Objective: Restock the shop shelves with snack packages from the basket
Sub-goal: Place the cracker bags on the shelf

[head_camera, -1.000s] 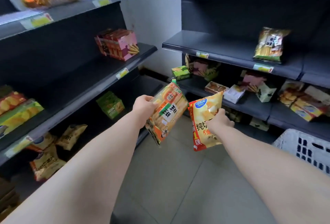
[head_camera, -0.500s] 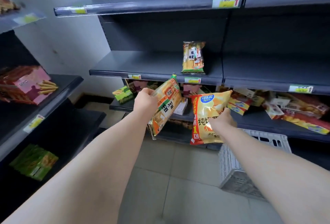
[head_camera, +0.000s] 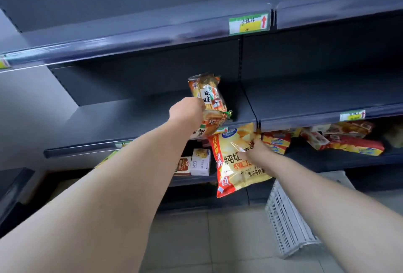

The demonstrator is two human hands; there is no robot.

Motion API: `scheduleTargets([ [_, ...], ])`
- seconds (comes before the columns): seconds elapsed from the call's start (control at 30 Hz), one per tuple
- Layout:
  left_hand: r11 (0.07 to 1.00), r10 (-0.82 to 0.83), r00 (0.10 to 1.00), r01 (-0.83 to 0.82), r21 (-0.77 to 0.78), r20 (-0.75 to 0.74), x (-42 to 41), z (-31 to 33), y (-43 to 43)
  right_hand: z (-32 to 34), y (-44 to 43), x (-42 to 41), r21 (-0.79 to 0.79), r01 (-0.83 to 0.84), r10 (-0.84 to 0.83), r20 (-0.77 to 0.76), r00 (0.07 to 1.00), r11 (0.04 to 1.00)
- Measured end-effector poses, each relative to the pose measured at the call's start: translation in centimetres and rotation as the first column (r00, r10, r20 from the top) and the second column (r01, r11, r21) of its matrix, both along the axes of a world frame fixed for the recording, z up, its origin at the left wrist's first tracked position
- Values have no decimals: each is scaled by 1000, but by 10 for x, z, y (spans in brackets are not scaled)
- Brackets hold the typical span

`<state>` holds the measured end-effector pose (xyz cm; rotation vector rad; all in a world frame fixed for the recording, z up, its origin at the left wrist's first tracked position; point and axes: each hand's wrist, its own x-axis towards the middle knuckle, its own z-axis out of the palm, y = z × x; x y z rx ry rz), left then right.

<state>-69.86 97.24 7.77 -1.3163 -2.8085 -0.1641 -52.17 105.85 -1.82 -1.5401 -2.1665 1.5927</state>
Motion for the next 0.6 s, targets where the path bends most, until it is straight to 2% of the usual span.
scheduleTargets([
  [0.2, 984, -144, 980, 127, -128, -138, -29, 3, 61, 2, 13, -34, -28, -40, 38, -93, 995, 999],
  [0.33, 958, -274, 927, 241, -156, -254, -33, 2, 88, -1, 31, -48, -105, 16, -28, -111, 993, 994],
  [0.5, 988, -149, 957, 134, -77, -250, -64, 9, 90, 5, 60, -67, -19, 12, -13, -32, 999, 1000],
  [0.6, 990, -136, 963, 140, 2, -233, -87, 8, 89, 16, 73, -81, -35, 7, -9, -61, 998, 999],
])
